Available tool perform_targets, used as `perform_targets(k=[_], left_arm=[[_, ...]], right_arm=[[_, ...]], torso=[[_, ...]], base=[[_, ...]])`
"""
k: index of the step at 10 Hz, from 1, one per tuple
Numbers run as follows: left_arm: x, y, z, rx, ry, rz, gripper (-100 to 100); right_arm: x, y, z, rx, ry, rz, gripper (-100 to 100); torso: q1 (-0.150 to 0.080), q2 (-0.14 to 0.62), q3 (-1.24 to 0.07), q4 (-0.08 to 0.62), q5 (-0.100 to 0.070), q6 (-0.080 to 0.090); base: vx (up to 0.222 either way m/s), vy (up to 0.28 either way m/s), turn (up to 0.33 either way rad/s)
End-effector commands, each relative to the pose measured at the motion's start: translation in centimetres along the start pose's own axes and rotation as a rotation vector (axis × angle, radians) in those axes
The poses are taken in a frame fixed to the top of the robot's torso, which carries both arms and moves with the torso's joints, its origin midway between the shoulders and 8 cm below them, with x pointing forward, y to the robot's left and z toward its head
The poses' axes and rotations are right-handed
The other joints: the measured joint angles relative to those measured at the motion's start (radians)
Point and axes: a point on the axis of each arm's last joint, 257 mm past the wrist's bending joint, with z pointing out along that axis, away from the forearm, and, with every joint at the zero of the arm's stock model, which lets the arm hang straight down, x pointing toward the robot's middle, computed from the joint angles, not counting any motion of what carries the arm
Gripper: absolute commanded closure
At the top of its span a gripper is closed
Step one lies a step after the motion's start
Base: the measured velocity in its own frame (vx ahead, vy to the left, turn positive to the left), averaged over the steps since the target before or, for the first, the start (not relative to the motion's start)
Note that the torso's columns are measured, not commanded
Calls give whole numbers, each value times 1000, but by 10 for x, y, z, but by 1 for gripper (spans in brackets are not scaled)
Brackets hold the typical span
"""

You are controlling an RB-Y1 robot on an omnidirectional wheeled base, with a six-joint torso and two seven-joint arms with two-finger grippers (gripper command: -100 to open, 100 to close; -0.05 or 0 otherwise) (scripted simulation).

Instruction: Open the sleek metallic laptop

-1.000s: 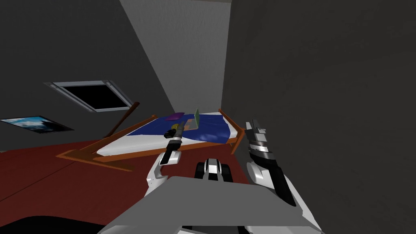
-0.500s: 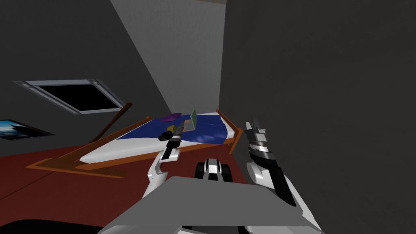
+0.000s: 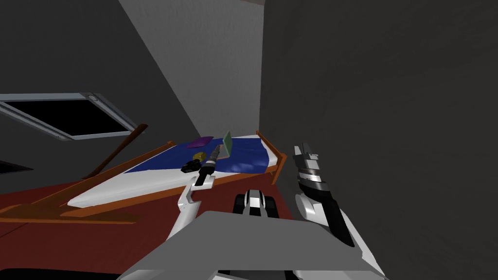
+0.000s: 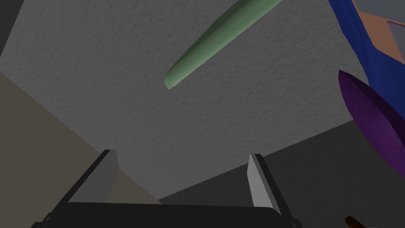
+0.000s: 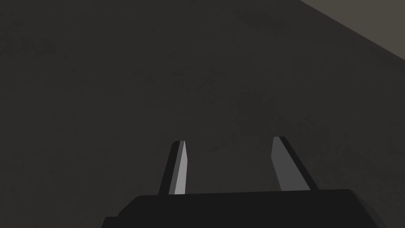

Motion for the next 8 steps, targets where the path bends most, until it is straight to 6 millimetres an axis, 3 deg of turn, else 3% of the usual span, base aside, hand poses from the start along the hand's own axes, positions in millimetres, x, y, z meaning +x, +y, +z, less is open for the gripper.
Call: perform_targets(k=[1, 8], left_arm=[[-11, 18, 12, -55, 0, 74, -100], [-50, 60, 36, -192, -22, 257, -100]], right_arm=[[0, 0, 0, 0, 0, 0, 0], [0, 0, 0, 0, 0, 0, 0]], torso=[[0, 0, 0, 0, 0, 0], [2, 0, 0, 0, 0, 0]], base=[[40, -69, -99], [44, -58, -81]])
